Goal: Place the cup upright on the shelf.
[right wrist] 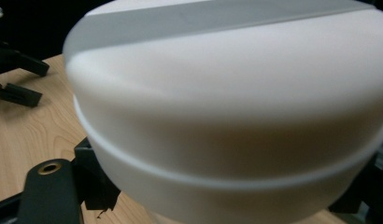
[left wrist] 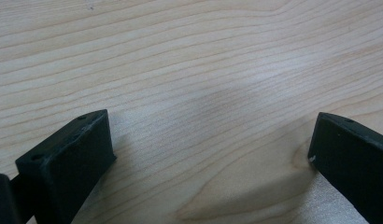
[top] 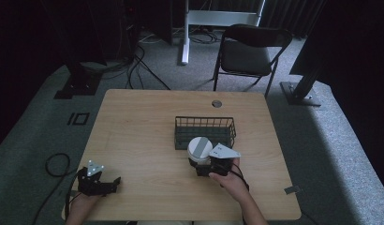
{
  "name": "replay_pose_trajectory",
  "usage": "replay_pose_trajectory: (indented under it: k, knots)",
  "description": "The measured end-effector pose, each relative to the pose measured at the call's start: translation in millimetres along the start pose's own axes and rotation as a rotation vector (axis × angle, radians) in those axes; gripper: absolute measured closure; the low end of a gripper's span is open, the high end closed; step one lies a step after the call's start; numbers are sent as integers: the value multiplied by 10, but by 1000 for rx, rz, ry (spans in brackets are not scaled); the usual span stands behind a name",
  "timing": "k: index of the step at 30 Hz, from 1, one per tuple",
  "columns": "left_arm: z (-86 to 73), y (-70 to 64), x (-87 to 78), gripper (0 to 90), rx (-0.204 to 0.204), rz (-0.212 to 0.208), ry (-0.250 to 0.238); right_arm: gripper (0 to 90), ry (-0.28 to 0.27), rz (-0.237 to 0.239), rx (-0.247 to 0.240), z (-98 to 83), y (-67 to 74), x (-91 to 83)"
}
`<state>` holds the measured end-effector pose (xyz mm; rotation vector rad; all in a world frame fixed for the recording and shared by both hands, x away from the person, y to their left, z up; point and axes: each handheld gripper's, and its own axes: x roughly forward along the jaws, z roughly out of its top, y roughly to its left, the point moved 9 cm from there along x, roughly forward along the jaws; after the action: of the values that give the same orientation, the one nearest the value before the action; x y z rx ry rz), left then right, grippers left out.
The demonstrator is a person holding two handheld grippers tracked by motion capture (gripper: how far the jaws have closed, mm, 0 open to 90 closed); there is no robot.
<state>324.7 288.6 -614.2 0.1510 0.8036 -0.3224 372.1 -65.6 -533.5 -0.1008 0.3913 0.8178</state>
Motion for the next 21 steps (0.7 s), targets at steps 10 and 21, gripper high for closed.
replay_pose_trajectory:
  k: [10,21]
  knots:
    - [0,0,0,2,1,0,0,179,-59,-6,6,315,-28,-30]
    - [0,1,0,2,1,0,1,178,-84,-68,12,666,-229,-45]
